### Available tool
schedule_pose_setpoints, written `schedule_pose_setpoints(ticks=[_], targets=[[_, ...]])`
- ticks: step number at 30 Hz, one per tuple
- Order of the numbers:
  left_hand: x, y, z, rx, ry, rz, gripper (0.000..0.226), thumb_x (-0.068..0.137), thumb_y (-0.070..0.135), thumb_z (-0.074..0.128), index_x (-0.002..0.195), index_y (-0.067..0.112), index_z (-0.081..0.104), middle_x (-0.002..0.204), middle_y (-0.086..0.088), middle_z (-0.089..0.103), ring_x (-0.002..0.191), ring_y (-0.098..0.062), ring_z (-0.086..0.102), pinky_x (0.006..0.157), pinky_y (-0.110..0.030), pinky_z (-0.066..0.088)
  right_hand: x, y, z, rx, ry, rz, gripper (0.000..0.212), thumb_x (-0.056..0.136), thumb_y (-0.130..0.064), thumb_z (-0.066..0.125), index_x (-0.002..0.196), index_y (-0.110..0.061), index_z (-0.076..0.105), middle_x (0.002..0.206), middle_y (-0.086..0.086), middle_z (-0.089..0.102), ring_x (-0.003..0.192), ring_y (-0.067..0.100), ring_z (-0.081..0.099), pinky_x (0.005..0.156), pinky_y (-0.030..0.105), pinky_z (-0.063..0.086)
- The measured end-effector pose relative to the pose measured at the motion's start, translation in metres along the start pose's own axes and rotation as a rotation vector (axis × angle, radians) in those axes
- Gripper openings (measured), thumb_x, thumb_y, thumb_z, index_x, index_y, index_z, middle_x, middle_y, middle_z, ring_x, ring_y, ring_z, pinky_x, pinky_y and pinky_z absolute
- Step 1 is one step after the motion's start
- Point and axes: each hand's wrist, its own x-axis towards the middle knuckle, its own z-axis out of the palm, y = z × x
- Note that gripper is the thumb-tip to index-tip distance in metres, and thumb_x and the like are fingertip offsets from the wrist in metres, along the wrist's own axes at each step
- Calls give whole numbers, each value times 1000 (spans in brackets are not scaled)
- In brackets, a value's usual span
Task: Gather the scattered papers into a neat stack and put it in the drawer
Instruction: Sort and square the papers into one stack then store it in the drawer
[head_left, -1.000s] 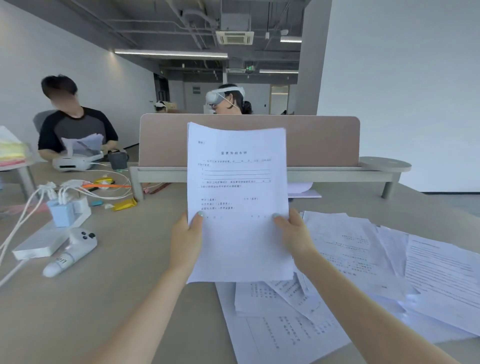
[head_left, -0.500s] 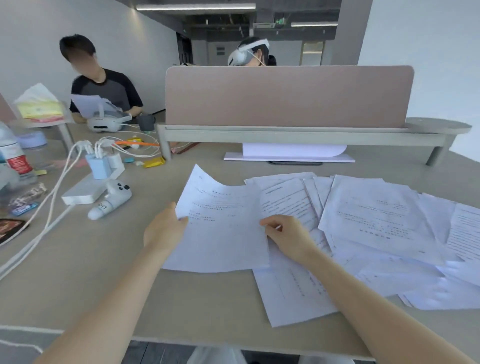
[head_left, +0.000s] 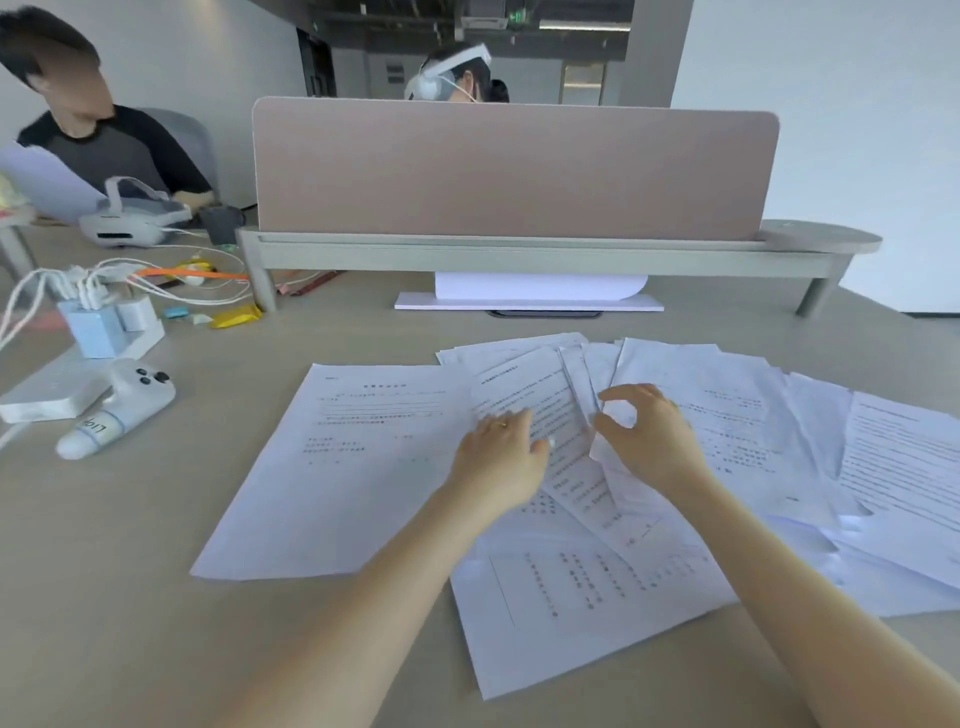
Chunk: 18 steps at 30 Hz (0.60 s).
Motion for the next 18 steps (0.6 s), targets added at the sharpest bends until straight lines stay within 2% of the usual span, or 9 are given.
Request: schedule_pose_setpoints(ticks=[3, 5, 7, 8, 9, 10, 13, 15, 18], targets=[[20, 30, 13, -417, -79, -142, 56, 98, 36, 29, 148, 14, 19, 156, -7, 25, 141, -24, 27, 102, -34, 29, 9, 32, -19, -190, 91, 117, 46, 89, -43, 50, 132, -26, 49, 146, -3, 40, 135, 23, 33, 113, 45, 17], [38, 42, 19, -645, -58, -252, 56, 96, 37, 34, 146, 14, 27, 147, -6, 39, 134, -25, 38, 95, -34, 37, 14, 61, -29, -304, 68, 251, 56, 90, -49, 44, 140, -26, 38, 154, -3, 29, 144, 22, 18, 115, 53, 6], [56, 50, 22, -979, -80, -326, 36, 93, 32, 43, 122, 11, 52, 107, -3, 58, 105, -21, 56, 80, -29, 43, 17, 83, -38, -389, -32, 403, 61, 89, -54, 36, 143, -25, 32, 156, -2, 24, 145, 24, 14, 114, 56, 7], [63, 55, 24, -1150, -89, -357, 21, 92, 25, 46, 103, 13, 59, 90, 0, 57, 88, -17, 58, 74, -27, 45, 19, 89, -41, -405, -57, 440, 61, 89, -56, 34, 141, -24, 34, 154, -1, 27, 144, 25, 17, 113, 56, 11], [70, 59, 26, -1280, -93, -383, 14, 92, 19, 47, 91, 13, 60, 82, 1, 57, 76, -14, 56, 69, -26, 45, 20, 92, -43, -409, -61, 450, 60, 88, -56, 32, 139, -23, 36, 153, -1, 29, 142, 25, 20, 112, 54, 14], [76, 62, 29, -1357, -99, -409, 13, 91, 15, 48, 89, 13, 61, 80, -1, 59, 70, -15, 56, 66, -26, 46, 21, 92, -44, -410, -63, 442, 59, 88, -56, 32, 138, -24, 37, 152, -2, 30, 142, 25, 21, 111, 52, 15], [88, 73, 39, -1305, -114, -425, 12, 89, 16, 49, 92, 12, 60, 78, -5, 63, 65, -17, 61, 64, -25, 49, 22, 87, -44, -408, -106, 377, 59, 90, -55, 32, 142, -27, 34, 155, -5, 25, 144, 21, 16, 112, 48, 12], [91, 79, 47, -1186, -111, -418, 18, 87, 17, 52, 101, 8, 60, 92, -10, 66, 82, -21, 66, 77, -30, 53, 22, 87, -45, -370, -123, 321, 61, 89, -54, 36, 144, -29, 31, 157, -8, 22, 145, 17, 15, 113, 44, 11], [86, 83, 55, -1006, -51, -354, 43, 84, 3, 44, 126, 8, 47, 122, -12, 59, 106, -28, 58, 92, -38, 46, 23, 87, -46, -228, -92, 252, 58, 88, -50, 45, 141, -29, 38, 153, -8, 32, 141, 16, 27, 111, 38, 16]])
